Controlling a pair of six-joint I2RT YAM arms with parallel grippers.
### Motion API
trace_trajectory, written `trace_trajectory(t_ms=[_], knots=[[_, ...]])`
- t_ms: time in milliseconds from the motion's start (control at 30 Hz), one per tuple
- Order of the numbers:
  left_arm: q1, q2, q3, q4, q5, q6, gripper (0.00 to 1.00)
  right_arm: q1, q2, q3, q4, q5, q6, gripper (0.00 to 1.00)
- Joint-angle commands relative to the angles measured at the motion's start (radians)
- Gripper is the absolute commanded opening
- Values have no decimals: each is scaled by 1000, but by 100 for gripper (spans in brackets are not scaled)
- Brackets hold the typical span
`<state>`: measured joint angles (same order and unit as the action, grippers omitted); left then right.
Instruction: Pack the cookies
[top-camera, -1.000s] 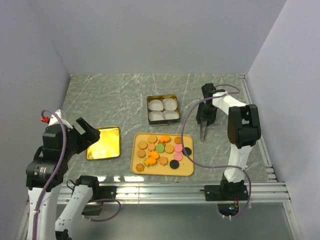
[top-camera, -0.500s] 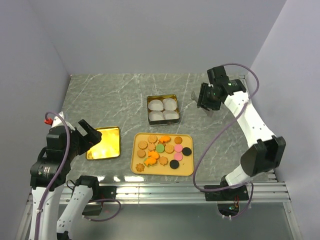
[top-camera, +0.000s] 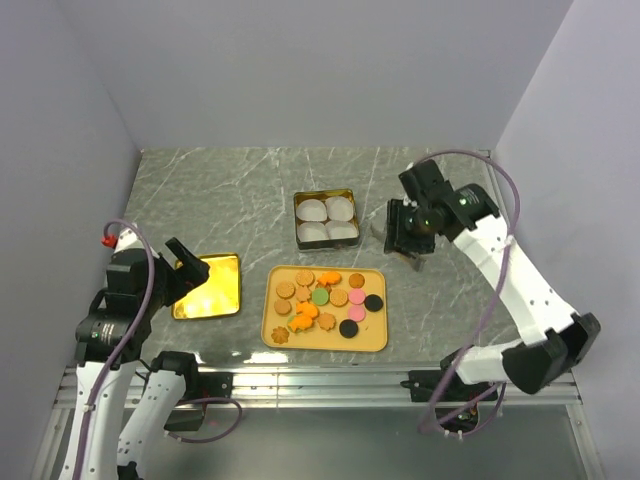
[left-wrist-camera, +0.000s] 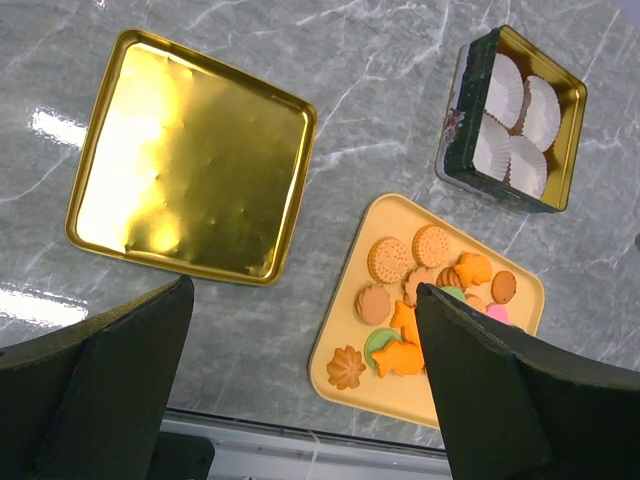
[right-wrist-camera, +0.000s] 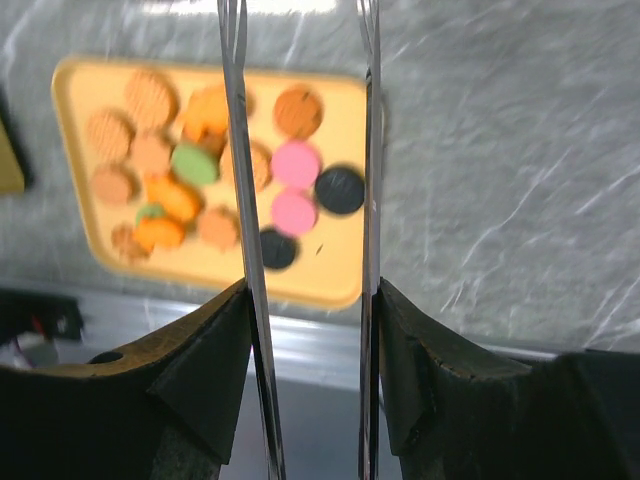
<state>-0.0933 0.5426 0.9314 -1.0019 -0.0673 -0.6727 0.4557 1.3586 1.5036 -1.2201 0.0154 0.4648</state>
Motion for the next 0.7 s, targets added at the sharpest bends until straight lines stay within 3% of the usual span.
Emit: trace_trajectory(t_ms=[0,267,500,667], knots=[[-5,-18,-35,84,1,15,99,75,-90,-39,-55,-25,47,56],[-17,-27,-71,123,-5,22,99,276,-161,-152,-9,-101,127,56],[-31,2,-80,187,21,15,99,431,-102,-158,24,-95,169,56],[-36,-1,-89,195,30,15,99,477,-59,-174,57,-100,175,56]])
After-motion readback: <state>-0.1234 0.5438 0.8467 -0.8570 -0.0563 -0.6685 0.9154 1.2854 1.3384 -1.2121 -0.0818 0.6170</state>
